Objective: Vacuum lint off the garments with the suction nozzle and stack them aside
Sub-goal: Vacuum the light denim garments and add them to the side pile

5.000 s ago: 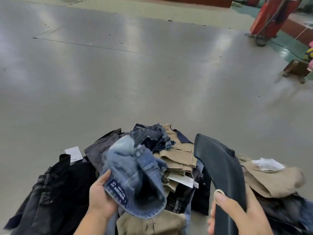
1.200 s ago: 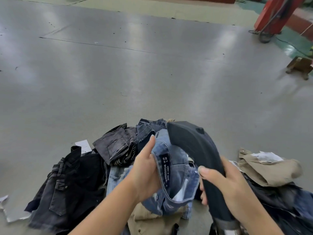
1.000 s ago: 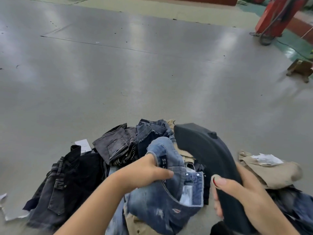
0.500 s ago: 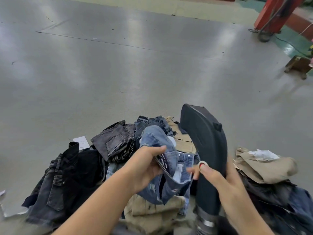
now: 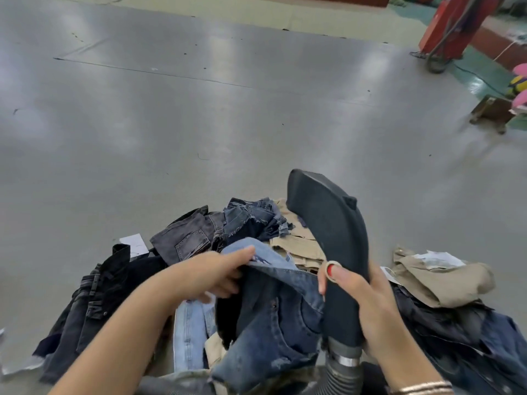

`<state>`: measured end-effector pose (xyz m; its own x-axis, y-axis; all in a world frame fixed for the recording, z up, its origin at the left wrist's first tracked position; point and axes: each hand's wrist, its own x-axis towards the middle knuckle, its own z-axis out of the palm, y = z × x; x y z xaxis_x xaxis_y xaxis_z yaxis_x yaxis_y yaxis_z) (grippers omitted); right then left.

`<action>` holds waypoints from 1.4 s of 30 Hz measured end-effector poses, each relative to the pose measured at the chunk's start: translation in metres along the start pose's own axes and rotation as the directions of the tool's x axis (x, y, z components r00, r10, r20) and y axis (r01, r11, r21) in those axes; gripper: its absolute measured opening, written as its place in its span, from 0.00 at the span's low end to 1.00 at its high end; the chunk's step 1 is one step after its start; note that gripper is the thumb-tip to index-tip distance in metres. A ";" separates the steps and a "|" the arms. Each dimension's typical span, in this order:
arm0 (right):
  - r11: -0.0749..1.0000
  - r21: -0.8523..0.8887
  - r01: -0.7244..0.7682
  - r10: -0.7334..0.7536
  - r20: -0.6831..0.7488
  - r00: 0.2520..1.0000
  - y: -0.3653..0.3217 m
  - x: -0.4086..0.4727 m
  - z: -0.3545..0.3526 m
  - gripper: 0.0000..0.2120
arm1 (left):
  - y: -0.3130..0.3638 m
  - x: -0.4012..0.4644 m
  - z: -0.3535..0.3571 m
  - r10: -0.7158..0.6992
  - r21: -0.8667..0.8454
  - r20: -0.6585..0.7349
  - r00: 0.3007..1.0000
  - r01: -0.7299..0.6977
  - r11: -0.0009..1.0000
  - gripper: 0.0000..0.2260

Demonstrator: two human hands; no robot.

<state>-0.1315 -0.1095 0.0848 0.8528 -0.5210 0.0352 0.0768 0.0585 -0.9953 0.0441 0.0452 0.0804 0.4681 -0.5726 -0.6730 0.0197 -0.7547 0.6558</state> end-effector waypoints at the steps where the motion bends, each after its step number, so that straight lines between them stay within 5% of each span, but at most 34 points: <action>1: 1.000 0.007 0.014 -0.014 0.012 1.000 -0.003 -0.001 -0.002 0.13 | -0.005 0.001 -0.005 -0.007 0.227 -0.195 0.981 0.052 0.973 0.39; 3: 0.999 -0.001 0.037 -0.037 0.052 0.998 -0.006 -0.004 -0.003 0.12 | -0.013 0.002 -0.006 0.117 0.507 -0.466 0.877 0.156 0.848 0.41; 4: 0.999 -0.001 0.042 -0.042 0.075 0.996 -0.006 -0.006 -0.002 0.11 | -0.015 0.003 -0.003 0.223 0.590 -0.456 0.862 0.105 0.801 0.41; 5: 0.999 0.009 0.042 -0.043 0.099 0.994 -0.006 -0.006 0.000 0.10 | -0.017 0.003 0.002 0.353 0.631 -0.308 0.883 -0.088 0.771 0.39; 7: 0.999 0.026 0.042 -0.045 0.137 0.990 -0.005 -0.007 0.002 0.09 | -0.009 0.003 0.014 0.537 0.440 0.081 0.839 -0.514 0.736 0.32; 9: 0.998 0.013 0.055 -0.056 0.158 0.986 -0.006 -0.008 0.002 0.08 | -0.002 0.008 0.031 0.591 0.340 0.238 0.771 -0.636 0.693 0.29; 11: 0.999 0.006 0.039 -0.039 0.132 0.990 -0.008 -0.008 -0.002 0.08 | 0.000 0.013 0.048 0.649 0.414 0.220 0.728 -0.672 0.614 0.14; 12: 1.000 0.003 0.015 -0.015 0.094 0.995 -0.009 -0.007 -0.006 0.08 | 0.003 0.012 0.052 0.634 0.398 0.229 0.739 -0.665 0.632 0.03; 15: 0.997 0.001 -0.077 0.077 -0.085 0.993 -0.007 -0.001 -0.017 0.13 | 0.006 0.013 0.046 0.473 0.133 0.316 0.822 -0.532 0.836 0.19; 18: 0.991 0.006 -0.132 0.129 -0.249 0.960 -0.003 0.003 -0.027 0.20 | 0.002 0.010 0.039 0.337 -0.256 0.441 0.832 -0.243 0.936 0.18; 20: 0.993 0.021 -0.114 0.116 -0.284 0.952 -0.006 0.000 -0.032 0.16 | -0.005 0.012 0.042 0.256 -0.465 0.399 0.880 -0.046 0.884 0.18; 23: 0.989 0.034 -0.145 0.149 -0.245 0.958 -0.011 -0.008 -0.036 0.06 | -0.016 0.022 0.045 0.187 -0.732 0.287 0.939 0.089 0.675 0.17; 27: 0.977 -0.038 -0.208 0.203 -0.115 0.972 -0.010 -0.019 -0.030 0.13 | -0.023 0.026 0.035 0.293 -0.867 0.135 0.946 -0.031 0.497 0.19; 30: 0.969 -0.033 -0.246 0.246 -0.019 0.969 -0.008 -0.029 -0.019 0.08 | -0.026 0.022 0.029 0.428 -0.899 0.099 0.898 -0.103 0.425 0.23; 34: 0.946 -0.088 -0.312 0.321 0.117 0.940 -0.001 -0.038 -0.007 0.20 | -0.026 0.023 0.024 0.478 -0.964 0.035 0.877 -0.096 0.247 0.20; 42: 0.919 -0.295 -0.263 0.317 0.154 0.936 0.000 -0.036 0.012 0.23 | -0.022 0.026 0.045 0.410 -0.937 0.104 0.906 -0.049 0.345 0.44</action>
<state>-0.1560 -0.0804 0.0843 0.9018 -0.3383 -0.2689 -0.3059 -0.0603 -0.9502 0.0164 0.0322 0.0332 0.3409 -0.8613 -0.3768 0.8122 0.0680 0.5793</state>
